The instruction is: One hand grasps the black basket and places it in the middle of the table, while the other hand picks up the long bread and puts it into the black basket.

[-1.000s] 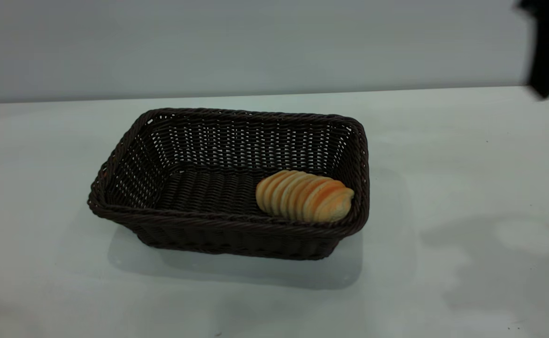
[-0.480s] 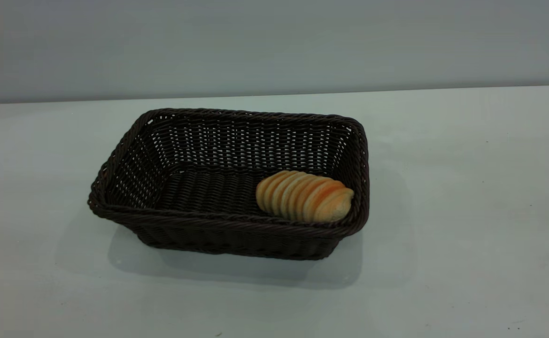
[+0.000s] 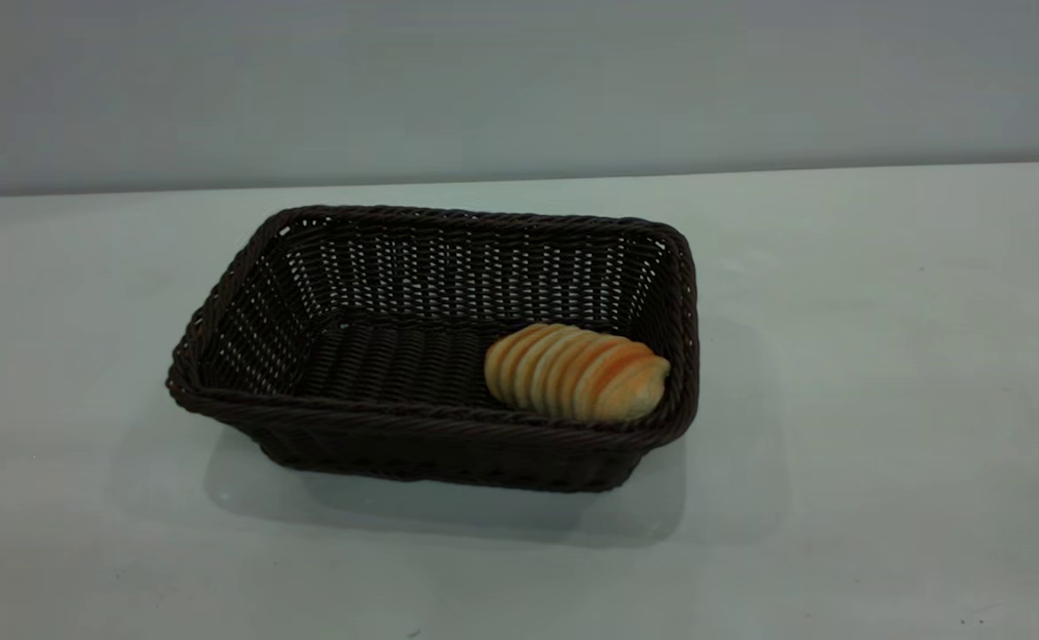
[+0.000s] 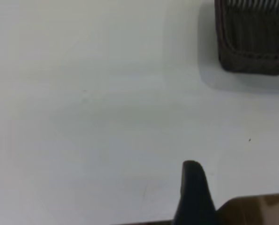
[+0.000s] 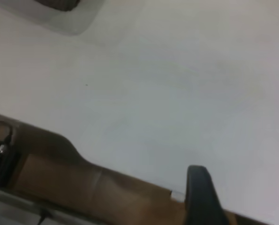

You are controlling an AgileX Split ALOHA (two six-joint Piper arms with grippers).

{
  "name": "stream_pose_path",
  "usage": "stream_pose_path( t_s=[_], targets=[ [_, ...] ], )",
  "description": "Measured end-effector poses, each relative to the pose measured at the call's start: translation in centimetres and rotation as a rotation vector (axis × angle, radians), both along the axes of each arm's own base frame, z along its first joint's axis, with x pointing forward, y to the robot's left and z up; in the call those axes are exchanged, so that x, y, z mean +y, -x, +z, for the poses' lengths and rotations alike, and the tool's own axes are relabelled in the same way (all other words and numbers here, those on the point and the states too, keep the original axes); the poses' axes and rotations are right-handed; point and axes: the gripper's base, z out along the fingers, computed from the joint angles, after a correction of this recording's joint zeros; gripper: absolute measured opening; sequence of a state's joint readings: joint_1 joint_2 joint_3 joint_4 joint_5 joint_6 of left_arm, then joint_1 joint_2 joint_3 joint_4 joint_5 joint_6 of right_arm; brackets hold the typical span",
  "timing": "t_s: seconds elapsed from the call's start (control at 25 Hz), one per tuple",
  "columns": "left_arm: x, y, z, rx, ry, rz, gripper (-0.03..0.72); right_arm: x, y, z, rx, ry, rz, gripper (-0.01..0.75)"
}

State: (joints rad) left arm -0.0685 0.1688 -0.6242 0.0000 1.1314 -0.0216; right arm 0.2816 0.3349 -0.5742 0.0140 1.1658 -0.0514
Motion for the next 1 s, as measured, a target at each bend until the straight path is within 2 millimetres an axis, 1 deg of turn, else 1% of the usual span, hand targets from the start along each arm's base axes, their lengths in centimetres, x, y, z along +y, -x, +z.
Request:
stream_pose_path(
  t_s=[0.2, 0.28, 0.44, 0.6, 0.88, 1.0],
  targets=[
    [0.1, 0.9, -0.3, -0.014, 0.000, -0.001, 0.571, -0.3, 1.2, -1.2, -0.070, -0.011, 0.013, 0.424],
    [0.0, 0.9, -0.4, -0.013, 0.004, -0.004, 0.571, -0.4, 1.5, -1.4, -0.082, -0.019, 0.015, 0.424],
    [0.0, 0.5, -1.5, 0.030, 0.003, -0.005, 0.571, -0.3, 1.6, -2.1, -0.093, -0.028, 0.018, 0.423],
    [-0.2, 0.2, -2.8, 0.079, 0.004, -0.016, 0.571, -0.4, 1.7, -2.1, -0.099, -0.030, 0.018, 0.423],
    [-0.2, 0.1, -3.0, 0.080, -0.042, -0.062, 0.571, -0.4, 1.6, -2.2, -0.098, -0.029, 0.017, 0.423],
    [-0.2, -0.2, -3.7, 0.096, -0.043, -0.063, 0.571, -0.4, 1.6, -2.2, -0.098, -0.028, 0.009, 0.423]
  ],
)
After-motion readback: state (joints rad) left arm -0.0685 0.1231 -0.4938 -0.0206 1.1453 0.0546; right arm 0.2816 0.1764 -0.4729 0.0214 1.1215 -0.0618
